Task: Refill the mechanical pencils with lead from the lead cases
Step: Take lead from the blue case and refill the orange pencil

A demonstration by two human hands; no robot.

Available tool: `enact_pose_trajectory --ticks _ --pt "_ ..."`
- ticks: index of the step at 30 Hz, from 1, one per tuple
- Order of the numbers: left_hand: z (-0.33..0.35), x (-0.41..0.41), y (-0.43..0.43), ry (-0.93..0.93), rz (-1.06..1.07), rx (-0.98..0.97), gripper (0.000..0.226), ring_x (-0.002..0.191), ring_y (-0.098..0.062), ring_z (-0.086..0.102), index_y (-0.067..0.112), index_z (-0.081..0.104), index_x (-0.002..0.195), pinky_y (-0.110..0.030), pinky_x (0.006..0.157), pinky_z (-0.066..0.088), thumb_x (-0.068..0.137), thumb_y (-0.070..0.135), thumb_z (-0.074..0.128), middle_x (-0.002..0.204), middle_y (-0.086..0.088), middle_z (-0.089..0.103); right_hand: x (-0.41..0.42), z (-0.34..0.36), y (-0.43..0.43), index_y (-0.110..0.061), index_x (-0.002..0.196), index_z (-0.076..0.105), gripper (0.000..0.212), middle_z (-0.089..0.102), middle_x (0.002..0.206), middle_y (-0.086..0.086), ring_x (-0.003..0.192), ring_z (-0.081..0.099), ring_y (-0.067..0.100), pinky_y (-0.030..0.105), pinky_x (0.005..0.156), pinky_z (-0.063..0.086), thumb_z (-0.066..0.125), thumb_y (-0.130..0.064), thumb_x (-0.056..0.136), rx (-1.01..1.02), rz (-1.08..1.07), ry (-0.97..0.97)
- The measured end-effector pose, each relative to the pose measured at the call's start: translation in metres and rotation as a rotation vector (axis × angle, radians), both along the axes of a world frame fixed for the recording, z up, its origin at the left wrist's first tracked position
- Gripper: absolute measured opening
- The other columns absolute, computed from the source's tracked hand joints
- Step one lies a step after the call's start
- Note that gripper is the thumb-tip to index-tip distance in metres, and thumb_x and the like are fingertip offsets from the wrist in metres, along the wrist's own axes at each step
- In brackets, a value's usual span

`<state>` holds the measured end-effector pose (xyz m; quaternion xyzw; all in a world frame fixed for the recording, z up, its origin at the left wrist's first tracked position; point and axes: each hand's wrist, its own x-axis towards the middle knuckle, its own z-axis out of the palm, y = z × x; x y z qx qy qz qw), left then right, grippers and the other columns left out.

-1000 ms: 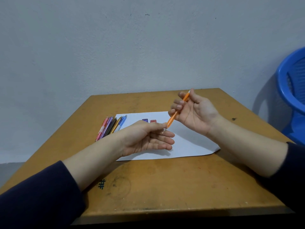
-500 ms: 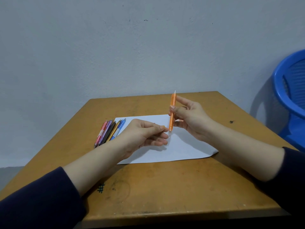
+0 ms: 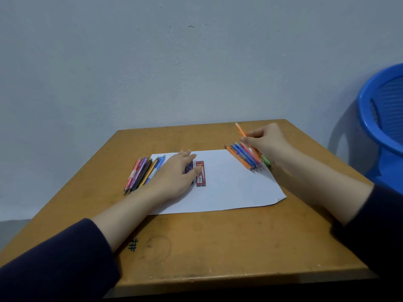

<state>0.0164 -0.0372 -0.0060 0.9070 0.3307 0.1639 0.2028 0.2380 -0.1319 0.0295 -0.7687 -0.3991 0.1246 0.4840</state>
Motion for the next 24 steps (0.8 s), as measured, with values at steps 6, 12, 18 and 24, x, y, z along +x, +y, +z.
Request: enact_pose_trajectory --ticks 6,12,18,24 --pt "-0.008 0.004 0.006 0.156 0.017 -0.019 0.062 0.147 -0.013 0.004 0.015 0.016 0.153 -0.029 0.118 0.005 0.101 0.043 0.034 0.161 -0.001 0.008 -0.005 -0.010 0.009 -0.015 0.095 0.074 0.026 0.066 0.081 0.002 0.064 0.058 0.012 0.026 0.055 0.047 0.080 -0.030 0.074 -0.071 0.016 -0.116" --pt "-0.008 0.004 0.006 0.200 0.023 0.000 0.063 0.148 -0.015 0.005 0.016 0.013 0.153 -0.031 0.119 0.006 0.100 0.046 0.031 0.161 -0.001 0.007 -0.015 -0.022 0.023 -0.006 0.091 0.075 0.021 0.070 0.094 0.011 0.075 0.067 0.025 0.031 0.060 0.055 0.070 -0.025 0.081 -0.266 0.048 -0.444" --pt "-0.006 0.004 0.005 0.203 0.019 0.002 0.062 0.148 -0.014 0.005 0.016 0.012 0.153 -0.030 0.117 0.006 0.101 0.045 0.031 0.161 -0.001 0.006 -0.013 -0.028 0.032 -0.009 0.103 0.071 0.026 0.066 0.096 0.007 0.084 0.063 0.024 0.034 0.067 0.052 0.065 -0.024 0.083 -0.382 0.024 -0.586" --pt "-0.006 0.004 0.004 0.208 0.020 0.005 0.063 0.147 -0.015 0.006 0.017 0.013 0.153 -0.030 0.117 0.007 0.101 0.046 0.032 0.161 -0.001 0.007 -0.008 -0.028 0.029 -0.011 0.110 0.067 0.033 0.048 0.074 -0.001 0.071 0.051 0.020 0.028 0.052 0.033 0.063 -0.035 0.087 -0.424 -0.005 -0.628"
